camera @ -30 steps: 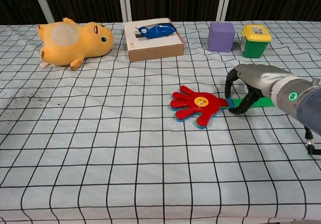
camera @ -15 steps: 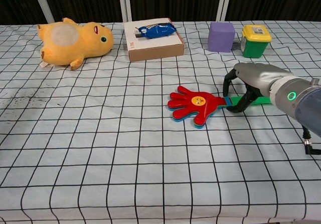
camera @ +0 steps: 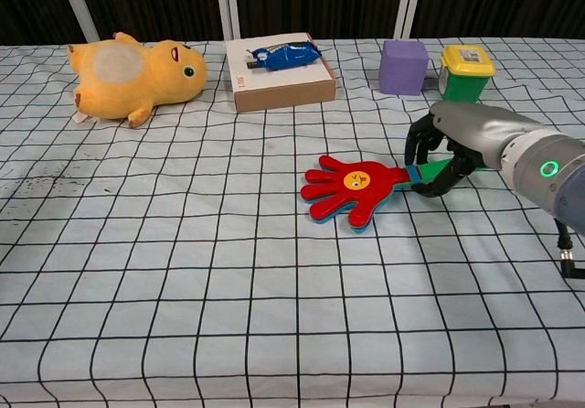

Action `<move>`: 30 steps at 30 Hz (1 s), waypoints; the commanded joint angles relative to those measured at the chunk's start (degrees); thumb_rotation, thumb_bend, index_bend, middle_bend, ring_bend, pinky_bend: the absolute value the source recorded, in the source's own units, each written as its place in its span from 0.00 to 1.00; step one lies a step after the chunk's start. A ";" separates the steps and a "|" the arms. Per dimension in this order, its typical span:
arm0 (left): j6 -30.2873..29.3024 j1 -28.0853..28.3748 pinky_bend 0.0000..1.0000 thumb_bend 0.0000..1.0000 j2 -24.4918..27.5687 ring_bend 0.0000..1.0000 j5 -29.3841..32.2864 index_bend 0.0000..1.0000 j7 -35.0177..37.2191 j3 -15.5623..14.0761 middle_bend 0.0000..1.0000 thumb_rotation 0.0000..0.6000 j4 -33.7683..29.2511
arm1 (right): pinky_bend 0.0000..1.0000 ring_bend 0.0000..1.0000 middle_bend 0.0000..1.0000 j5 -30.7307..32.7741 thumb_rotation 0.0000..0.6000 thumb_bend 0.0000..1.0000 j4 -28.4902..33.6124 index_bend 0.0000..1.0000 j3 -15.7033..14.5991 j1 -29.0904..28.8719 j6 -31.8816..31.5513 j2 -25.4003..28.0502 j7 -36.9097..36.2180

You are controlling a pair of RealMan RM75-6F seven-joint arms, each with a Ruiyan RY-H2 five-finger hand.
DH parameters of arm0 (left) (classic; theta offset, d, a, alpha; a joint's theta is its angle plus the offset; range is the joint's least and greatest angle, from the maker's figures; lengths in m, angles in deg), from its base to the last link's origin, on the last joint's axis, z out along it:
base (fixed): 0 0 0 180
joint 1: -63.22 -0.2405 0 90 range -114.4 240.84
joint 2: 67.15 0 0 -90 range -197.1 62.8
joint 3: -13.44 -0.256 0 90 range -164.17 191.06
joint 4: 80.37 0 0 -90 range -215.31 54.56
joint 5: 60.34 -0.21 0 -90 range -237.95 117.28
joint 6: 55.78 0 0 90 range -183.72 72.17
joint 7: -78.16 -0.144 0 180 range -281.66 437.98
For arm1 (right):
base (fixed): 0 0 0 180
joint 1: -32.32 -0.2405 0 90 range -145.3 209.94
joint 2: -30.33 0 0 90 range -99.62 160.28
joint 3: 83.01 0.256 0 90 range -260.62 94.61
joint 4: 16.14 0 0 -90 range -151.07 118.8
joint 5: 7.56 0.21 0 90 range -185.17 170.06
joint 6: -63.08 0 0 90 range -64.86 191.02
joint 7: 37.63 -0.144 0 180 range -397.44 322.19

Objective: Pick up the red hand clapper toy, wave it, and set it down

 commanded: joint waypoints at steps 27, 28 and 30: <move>1.26 0.12 0.00 0.00 0.69 0.00 0.45 0.00 0.23 -0.34 0.00 1.00 -0.95 | 0.53 0.51 0.65 -7.87 1.00 0.70 12.65 0.87 8.66 6.94 -0.30 3.58 -32.88; 1.29 0.13 0.00 0.00 0.68 0.00 0.45 0.00 0.23 -0.35 0.00 1.00 -0.96 | 0.53 0.51 0.65 -8.25 1.00 0.70 13.45 0.87 9.27 7.24 -0.24 3.74 -34.76; 1.35 0.13 0.00 0.00 0.70 0.00 0.47 0.00 0.25 -0.37 0.00 1.00 -1.02 | 0.53 0.51 0.65 -8.79 1.00 0.70 15.92 0.87 11.44 8.24 -0.32 3.61 -41.08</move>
